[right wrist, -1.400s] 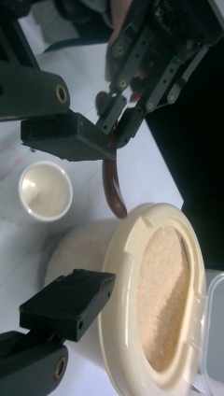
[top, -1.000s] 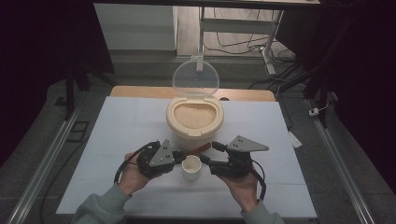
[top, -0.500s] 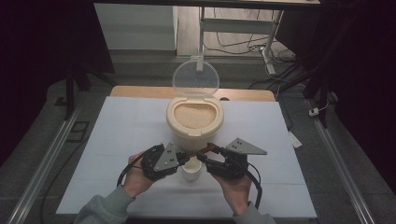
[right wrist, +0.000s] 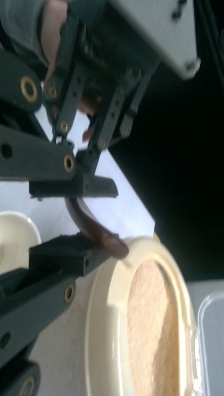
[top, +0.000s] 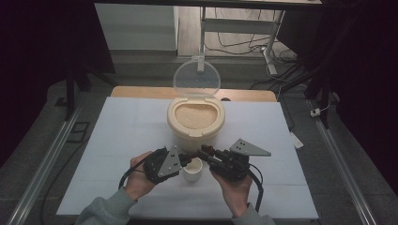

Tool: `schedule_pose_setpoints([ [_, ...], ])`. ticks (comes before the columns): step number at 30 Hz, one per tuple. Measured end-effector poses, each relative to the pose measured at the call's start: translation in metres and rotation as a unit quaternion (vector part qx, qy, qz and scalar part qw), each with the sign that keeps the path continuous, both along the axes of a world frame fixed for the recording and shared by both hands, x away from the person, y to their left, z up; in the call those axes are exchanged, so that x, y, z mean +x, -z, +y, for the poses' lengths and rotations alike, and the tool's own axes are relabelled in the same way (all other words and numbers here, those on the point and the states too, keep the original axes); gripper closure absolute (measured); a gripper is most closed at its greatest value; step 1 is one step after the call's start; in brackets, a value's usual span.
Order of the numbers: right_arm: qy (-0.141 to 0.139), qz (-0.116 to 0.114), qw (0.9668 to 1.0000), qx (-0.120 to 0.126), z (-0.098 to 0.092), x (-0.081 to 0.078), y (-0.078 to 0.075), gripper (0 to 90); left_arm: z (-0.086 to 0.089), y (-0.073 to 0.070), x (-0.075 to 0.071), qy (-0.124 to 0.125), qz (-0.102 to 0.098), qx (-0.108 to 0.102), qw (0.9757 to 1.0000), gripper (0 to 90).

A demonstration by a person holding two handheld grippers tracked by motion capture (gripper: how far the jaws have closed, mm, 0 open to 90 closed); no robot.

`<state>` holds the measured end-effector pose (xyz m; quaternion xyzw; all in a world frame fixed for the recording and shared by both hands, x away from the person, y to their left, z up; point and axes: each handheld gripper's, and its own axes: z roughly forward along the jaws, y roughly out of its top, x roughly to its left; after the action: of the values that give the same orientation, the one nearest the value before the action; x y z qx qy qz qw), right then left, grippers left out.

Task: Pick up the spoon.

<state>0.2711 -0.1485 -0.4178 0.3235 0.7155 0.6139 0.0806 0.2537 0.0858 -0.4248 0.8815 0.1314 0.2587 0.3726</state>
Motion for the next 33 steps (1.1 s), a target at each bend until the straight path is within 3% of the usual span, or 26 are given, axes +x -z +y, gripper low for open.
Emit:
schedule_pose_setpoints([
  [4, -0.022, -0.009, 0.9997, 0.006, 0.001, -0.001, -0.002, 79.9, 0.000, 0.000, 0.000, 0.002, -0.001, 0.000, 1.0000, 80.2],
  [11, -0.035, -0.021, 0.9991, 0.006, 0.000, -0.002, -0.001, 82.4, -0.002, 0.002, -0.001, 0.004, 0.000, -0.003, 1.0000, 80.1],
  [16, -0.035, -0.031, 0.9989, 0.008, 0.000, -0.003, -0.003, 83.3, 0.000, 0.001, 0.001, 0.004, 0.012, -0.027, 0.9996, 78.2],
  [17, -0.036, -0.036, 0.9986, 0.013, -0.001, -0.003, -0.004, 83.4, 0.001, 0.001, 0.002, 0.001, 0.022, -0.043, 0.9989, 74.9],
  [19, -0.040, -0.035, 0.9984, 0.019, -0.003, -0.003, -0.005, 83.6, 0.003, 0.001, 0.003, -0.004, 0.026, -0.050, 0.9984, 64.9],
  [23, -0.043, -0.044, 0.9977, 0.027, -0.007, -0.002, -0.007, 83.7, 0.012, -0.001, 0.004, -0.017, 0.046, -0.100, 0.9938, 44.3],
  [26, -0.042, -0.046, 0.9976, 0.031, -0.009, -0.002, -0.008, 83.7, 0.019, -0.002, 0.004, -0.025, 0.065, -0.125, 0.9897, 36.6],
  [33, -0.041, -0.052, 0.9972, 0.036, -0.013, 0.000, -0.008, 83.7, 0.031, 0.003, 0.004, -0.041, 0.096, -0.147, 0.9836, 27.9],
])
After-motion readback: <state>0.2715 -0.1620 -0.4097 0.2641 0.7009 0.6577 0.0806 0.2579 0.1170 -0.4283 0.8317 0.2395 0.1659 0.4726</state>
